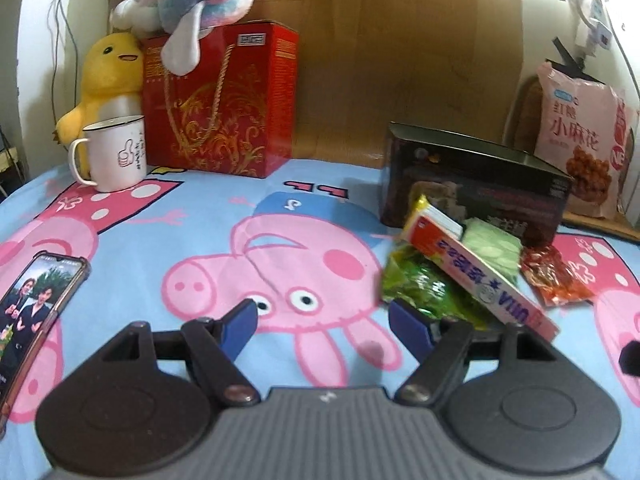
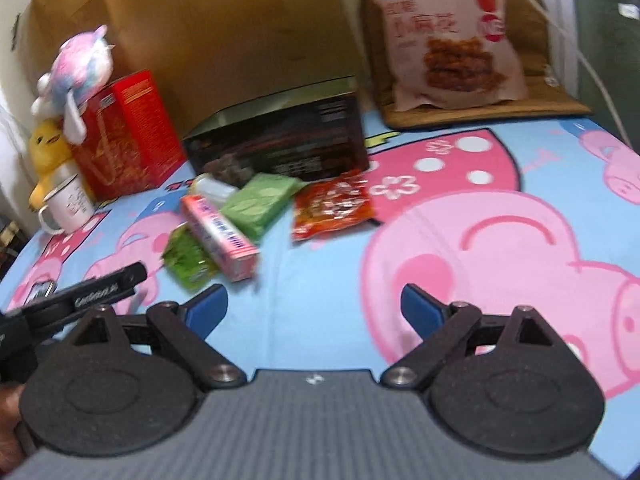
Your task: Organize snacks
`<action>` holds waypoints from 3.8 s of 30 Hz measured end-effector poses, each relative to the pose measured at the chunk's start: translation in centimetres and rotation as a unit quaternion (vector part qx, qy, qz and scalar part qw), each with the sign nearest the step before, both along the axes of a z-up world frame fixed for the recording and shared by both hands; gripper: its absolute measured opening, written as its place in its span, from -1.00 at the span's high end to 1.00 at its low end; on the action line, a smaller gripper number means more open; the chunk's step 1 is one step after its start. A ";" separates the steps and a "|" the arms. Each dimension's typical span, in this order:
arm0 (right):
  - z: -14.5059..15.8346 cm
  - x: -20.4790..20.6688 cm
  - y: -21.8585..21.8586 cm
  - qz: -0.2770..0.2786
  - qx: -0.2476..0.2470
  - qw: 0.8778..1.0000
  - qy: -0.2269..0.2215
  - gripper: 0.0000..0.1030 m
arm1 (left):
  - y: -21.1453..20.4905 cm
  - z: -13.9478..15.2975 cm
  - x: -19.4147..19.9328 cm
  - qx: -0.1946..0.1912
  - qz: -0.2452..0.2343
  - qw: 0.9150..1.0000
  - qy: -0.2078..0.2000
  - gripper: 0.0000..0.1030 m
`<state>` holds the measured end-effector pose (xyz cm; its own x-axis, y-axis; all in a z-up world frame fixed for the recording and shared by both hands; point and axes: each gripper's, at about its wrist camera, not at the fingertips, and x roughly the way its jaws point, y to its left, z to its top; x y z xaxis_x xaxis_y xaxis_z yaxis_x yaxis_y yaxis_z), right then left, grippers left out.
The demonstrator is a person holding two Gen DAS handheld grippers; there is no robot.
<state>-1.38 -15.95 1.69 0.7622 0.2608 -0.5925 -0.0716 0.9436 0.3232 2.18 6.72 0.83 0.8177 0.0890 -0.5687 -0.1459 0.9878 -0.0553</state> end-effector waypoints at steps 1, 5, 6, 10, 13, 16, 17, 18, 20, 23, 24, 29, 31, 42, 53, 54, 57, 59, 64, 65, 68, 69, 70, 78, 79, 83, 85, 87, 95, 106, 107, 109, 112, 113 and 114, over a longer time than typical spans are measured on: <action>-0.1 -0.1 -0.4 -0.007 0.002 1.000 0.000 -0.85 | -0.3 0.0 -0.1 -0.001 -0.004 1.000 0.001 -0.45; -0.1 -0.5 -1.3 -0.018 0.007 1.000 -0.001 -0.85 | -1.3 0.0 -0.3 0.010 -0.012 1.000 0.001 -0.45; -0.1 -0.6 -1.3 -0.017 0.010 1.000 -0.002 -0.85 | -1.4 0.0 -0.3 0.012 -0.012 1.000 0.001 -0.45; 0.0 -0.9 -1.6 -0.016 0.014 1.000 -0.004 -0.85 | -1.3 0.0 -0.4 0.012 -0.007 1.000 0.002 -0.45; -0.1 -0.9 -1.7 -0.017 0.015 1.000 -0.005 -0.85 | -1.2 -0.1 -0.3 0.010 -0.004 1.000 0.005 -0.45; -0.1 -1.0 -1.8 -0.019 0.017 1.000 -0.005 -0.85 | -1.1 -0.2 -0.2 0.008 -0.003 1.000 0.007 -0.45; -0.1 -1.0 -1.9 -0.020 0.017 1.000 -0.005 -0.85 | -1.0 -0.2 -0.2 0.007 -0.003 1.000 0.007 -0.45; -0.1 -1.0 -1.9 -0.020 0.017 1.000 -0.005 -0.85 | -1.0 -0.2 -0.2 0.007 -0.003 1.000 0.007 -0.45; -0.1 -1.0 -1.9 -0.021 0.017 1.000 -0.005 -0.85 | -1.0 -0.3 -0.2 0.006 -0.003 1.000 0.008 -0.45; -0.2 -0.9 -2.0 -0.023 0.017 1.000 -0.004 -0.85 | -1.0 -0.3 -0.1 0.005 -0.003 1.000 0.010 -0.45; -0.2 -0.9 -2.0 -0.024 0.016 1.000 -0.004 -0.85 | -1.0 -0.3 -0.1 0.005 -0.003 1.000 0.010 -0.45; -0.3 -0.8 -2.2 -0.030 0.015 0.999 -0.003 -0.85 | -0.9 -0.3 0.0 0.004 -0.002 1.000 0.012 -0.45; -0.4 -0.7 -2.3 -0.033 0.014 0.999 -0.002 -0.85 | -0.9 -0.3 0.0 0.004 -0.002 1.000 0.012 -0.45; -0.8 -0.3 -3.1 -0.048 0.013 0.999 0.004 -0.85 | -0.9 -0.5 0.1 0.003 -0.002 1.000 0.016 -0.46; -1.1 -0.1 -3.2 -0.048 0.014 0.999 0.007 -0.85 | -1.0 -0.7 0.3 0.004 -0.003 1.000 0.018 -0.52; -1.2 -0.1 -3.1 -0.047 0.014 0.999 0.007 -0.85 | -1.0 -0.7 0.3 0.004 -0.003 1.000 0.018 -0.52; -1.2 -0.1 -2.9 -0.044 0.012 0.999 0.008 -0.85 | -1.0 -0.6 0.3 0.004 -0.003 1.000 0.018 -0.52; -1.3 -0.1 -2.9 -0.044 0.010 0.999 0.007 -0.85 | -1.1 -0.6 0.3 0.004 -0.003 1.000 0.018 -0.52; -1.2 -0.1 -2.9 -0.044 0.009 0.999 0.005 -0.85 | -1.1 -0.6 0.3 0.004 -0.003 1.000 0.018 -0.52; -1.2 -0.1 -2.9 -0.044 0.009 0.999 0.005 -0.85 | -1.1 -0.6 0.3 0.004 -0.003 1.000 0.018 -0.52; -1.3 -0.1 -2.8 -0.043 0.007 0.999 0.007 -0.85 | -1.1 -0.7 0.3 0.001 -0.005 1.000 0.019 -0.53; -1.4 0.0 -2.7 -0.041 0.007 0.999 0.008 -0.85 | -1.1 -0.7 0.3 0.000 -0.006 1.000 0.019 -0.53; -1.4 0.0 -2.6 -0.040 0.008 0.999 0.009 -0.85 | -1.0 -0.7 0.3 -0.003 -0.009 1.000 0.020 -0.52; -1.7 0.7 -0.9 0.033 0.034 0.999 -0.001 -0.83 | 1.3 0.7 2.0 -0.111 -0.066 0.991 0.037 -0.52; -1.6 1.0 -0.4 0.046 0.035 0.998 -0.002 -0.80 | 1.5 1.0 2.6 -0.123 -0.078 0.989 0.038 -0.52; -1.5 2.3 1.7 0.079 0.014 0.997 -0.005 -0.49 | 1.4 2.4 5.0 -0.132 -0.112 0.985 0.030 -0.53; -1.7 3.3 2.4 0.091 0.012 0.996 0.000 -0.45 | 1.1 2.8 6.4 -0.126 -0.123 0.984 0.025 -0.53; -1.5 3.9 3.0 0.098 0.003 0.995 -0.003 -0.33 | 0.8 2.9 7.8 -0.124 -0.129 0.984 0.024 -0.52; -1.8 5.7 5.2 0.155 -0.005 0.988 0.000 0.38 | 0.4 0.8 11.1 -0.156 -0.147 0.974 0.071 0.28; -1.1 4.2 5.4 0.185 0.009 0.983 0.014 0.42 | 3.3 1.5 5.9 -0.194 -0.120 0.972 0.060 0.29; -0.9 3.9 5.6 0.190 0.006 0.982 0.013 0.42 | 3.7 1.5 5.3 -0.197 -0.118 0.972 0.059 0.29; -0.6 3.1 6.0 0.198 0.000 0.980 0.010 0.42 | 4.1 1.6 4.5 -0.200 -0.114 0.971 0.060 0.29; -0.3 2.2 6.6 0.211 -0.016 0.977 0.011 0.41 | 4.5 1.6 3.3 -0.200 -0.110 0.972 0.058 0.29; -0.2 2.0 6.8 0.212 -0.019 0.977 0.012 0.41 | 4.5 1.6 3.1 -0.199 -0.109 0.972 0.057 0.29; -0.2 1.7 7.0 0.213 -0.023 0.977 0.012 0.41 | 4.5 1.5 2.8 -0.198 -0.108 0.972 0.058 0.29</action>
<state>0.32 -8.96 1.54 0.5763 0.5247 -0.6266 -0.4544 0.8430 0.2880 4.97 11.27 2.38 0.7215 -0.3223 -0.6128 0.0338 0.9004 -0.4338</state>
